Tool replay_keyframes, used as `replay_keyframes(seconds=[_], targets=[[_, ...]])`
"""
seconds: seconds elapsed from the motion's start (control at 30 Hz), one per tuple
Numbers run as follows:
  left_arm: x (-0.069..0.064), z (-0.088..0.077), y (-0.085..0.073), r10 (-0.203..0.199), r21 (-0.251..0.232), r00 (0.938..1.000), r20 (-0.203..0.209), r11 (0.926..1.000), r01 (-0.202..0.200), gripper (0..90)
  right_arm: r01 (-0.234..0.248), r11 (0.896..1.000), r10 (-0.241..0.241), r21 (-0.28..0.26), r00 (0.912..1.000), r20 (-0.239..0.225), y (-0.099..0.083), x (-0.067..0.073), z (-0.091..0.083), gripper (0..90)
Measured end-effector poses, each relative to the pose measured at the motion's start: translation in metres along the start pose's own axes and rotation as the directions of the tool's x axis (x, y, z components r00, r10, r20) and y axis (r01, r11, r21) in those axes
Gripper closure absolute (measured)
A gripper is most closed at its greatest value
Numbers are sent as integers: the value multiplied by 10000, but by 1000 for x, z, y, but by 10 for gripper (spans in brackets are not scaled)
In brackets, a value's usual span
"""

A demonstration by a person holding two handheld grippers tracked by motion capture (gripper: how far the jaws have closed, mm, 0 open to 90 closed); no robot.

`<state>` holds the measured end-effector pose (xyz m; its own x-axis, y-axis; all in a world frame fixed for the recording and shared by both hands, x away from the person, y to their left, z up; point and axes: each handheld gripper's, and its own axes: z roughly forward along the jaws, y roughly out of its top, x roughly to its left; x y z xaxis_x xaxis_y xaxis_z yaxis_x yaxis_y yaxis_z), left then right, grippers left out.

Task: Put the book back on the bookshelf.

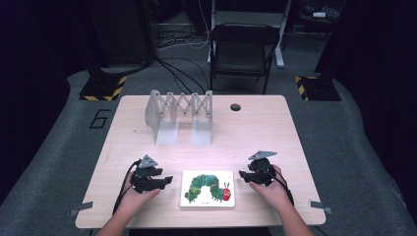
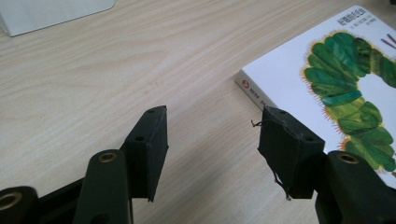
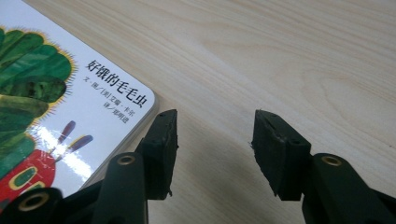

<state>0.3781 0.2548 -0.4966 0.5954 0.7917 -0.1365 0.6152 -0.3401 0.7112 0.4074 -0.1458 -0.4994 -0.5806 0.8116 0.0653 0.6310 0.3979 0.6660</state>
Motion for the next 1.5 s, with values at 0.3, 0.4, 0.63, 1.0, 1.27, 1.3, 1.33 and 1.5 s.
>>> replay_keyframes(seconds=[0.3, 0.4, 0.63, 1.0, 1.27, 1.3, 1.33, 1.5], targets=[[-14, -13, 0, 818, 163, 9966, 32, 9965, -819, 411, -232, 9992, 242, 312, 9991, -344, 4, 7, -11, 573], [-16, -15, 0, 980, 147, 9952, 49, 9951, -981, 411, -131, 9991, 147, 413, 9992, -383, 4, 8, -14, 573], [-26, -21, -3, 861, -79, 9956, 384, 9963, -858, 395, -578, 9967, 626, 562, 9941, -881, 15, 17, -22, 569], [-42, -23, -8, 1377, 76, 9897, 401, 9904, -1382, 357, -721, 9963, 766, 458, 9917, -1035, 32, 25, -24, 551], [-55, -12, -20, 1539, 233, 9839, 905, 9874, -1565, 303, -408, 9967, 471, 702, 9947, -915, 22, 25, -6, 527], [-56, -10, -20, 1669, 317, 9817, 918, 9849, -1704, 299, -434, 9964, 502, 731, 9943, -943, 22, 26, -5, 523], [-56, -10, -20, 1669, 317, 9817, 918, 9849, -1704, 297, -434, 9964, 502, 731, 9943, -943, 22, 26, -5, 523], [-64, 0, -25, 1855, 517, 9768, 1070, 9801, -1918, 272, -206, 9967, 299, 781, 9923, -1202, 21, 33, 2, 483]])
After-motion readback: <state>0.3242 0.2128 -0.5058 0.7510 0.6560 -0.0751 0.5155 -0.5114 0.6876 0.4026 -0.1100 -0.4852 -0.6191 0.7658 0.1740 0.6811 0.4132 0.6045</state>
